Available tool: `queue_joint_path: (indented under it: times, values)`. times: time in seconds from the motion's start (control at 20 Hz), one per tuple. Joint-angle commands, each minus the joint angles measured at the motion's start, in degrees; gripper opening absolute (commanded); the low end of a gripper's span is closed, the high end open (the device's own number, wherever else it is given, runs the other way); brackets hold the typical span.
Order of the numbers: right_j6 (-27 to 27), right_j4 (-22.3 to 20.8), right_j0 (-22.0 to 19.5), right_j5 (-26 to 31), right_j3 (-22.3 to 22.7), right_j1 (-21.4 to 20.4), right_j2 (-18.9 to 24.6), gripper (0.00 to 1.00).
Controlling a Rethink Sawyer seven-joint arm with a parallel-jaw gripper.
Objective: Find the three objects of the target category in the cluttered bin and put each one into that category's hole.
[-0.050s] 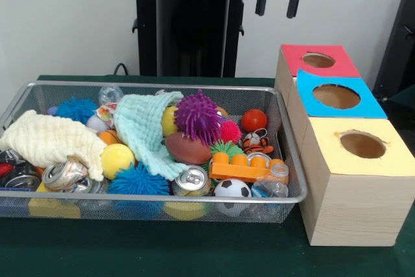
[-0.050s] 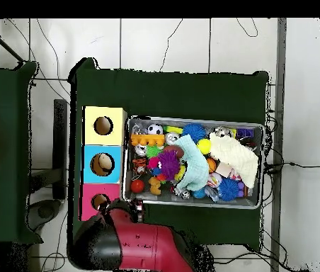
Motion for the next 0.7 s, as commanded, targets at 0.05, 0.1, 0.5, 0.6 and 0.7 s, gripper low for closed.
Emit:
queue_joint_path:
  times: [0.05,0.1,0.5,0.6,0.7]
  values:
    - [7.2,0.1,-3.6,6.0,-9.3,6.7,1.1,1.0]
    - [7.2,-0.2,-3.8,5.3,-10.2,7.6,1.0,1.0]
    - [5.7,1.2,-9.9,1.7,-12.4,13.0,3.9,1.0]
    - [6.0,1.3,-10.9,1.4,-12.8,13.1,3.7,1.0]
    - [6.3,1.8,-12.3,1.6,-13.0,13.9,3.9,1.0]
